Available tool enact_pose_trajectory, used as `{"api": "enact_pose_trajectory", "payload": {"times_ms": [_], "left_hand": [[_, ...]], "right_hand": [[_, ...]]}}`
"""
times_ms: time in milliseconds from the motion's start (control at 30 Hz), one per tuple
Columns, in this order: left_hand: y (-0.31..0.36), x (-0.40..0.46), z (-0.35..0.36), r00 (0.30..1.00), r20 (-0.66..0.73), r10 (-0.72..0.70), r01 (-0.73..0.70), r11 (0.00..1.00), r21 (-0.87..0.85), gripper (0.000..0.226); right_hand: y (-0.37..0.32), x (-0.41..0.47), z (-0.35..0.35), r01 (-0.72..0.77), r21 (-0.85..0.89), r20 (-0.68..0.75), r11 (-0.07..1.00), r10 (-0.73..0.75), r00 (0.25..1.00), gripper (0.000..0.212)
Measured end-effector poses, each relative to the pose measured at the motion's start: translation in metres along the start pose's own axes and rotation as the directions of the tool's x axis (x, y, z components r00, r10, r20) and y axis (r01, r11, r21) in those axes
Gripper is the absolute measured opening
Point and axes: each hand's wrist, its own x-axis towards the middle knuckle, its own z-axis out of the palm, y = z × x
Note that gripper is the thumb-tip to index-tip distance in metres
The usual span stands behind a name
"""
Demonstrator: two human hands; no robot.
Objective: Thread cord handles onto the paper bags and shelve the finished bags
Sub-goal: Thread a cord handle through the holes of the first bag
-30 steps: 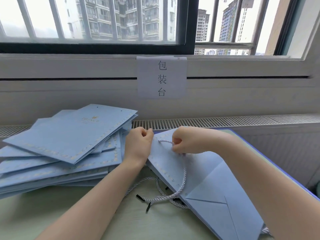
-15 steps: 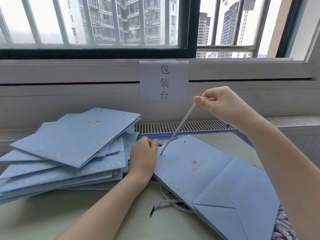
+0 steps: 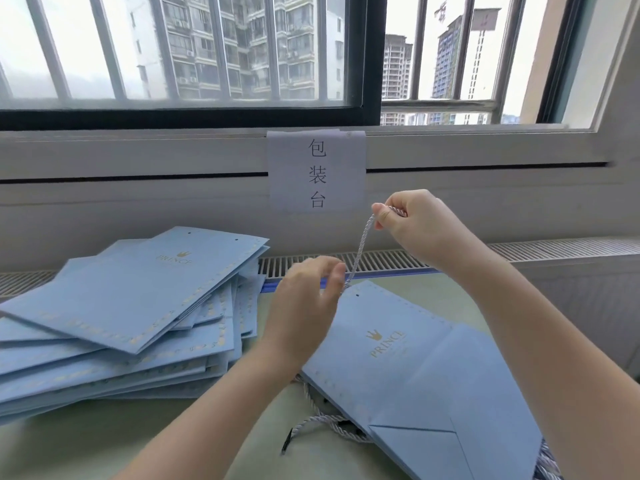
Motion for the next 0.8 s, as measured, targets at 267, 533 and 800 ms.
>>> {"api": "enact_pose_trajectory", "payload": {"times_ms": [267,533,800], "left_hand": [[0.029,0.037,0.014,1.0,-0.003,0.0,-0.001,0.973,-0.233,0.02],[-0.008,0.034,0.033,0.953,0.3,-0.042,0.124,0.957,-0.261,0.012],[-0.009,0.041,0.014,0.999,0.018,0.028,-0.019,0.928,-0.371,0.039]], "right_hand": [[0.016,0.001,0.011,0.045,0.064,0.155,0.997,-0.055,0.986,0.028],[0.034,-0.001,0.028,0.049,0.141,0.238,0.989,-0.082,0.968,0.027],[0.048,0.0,0.034,0.027,-0.136,0.177,0.99,-0.003,0.984,0.022]]}}
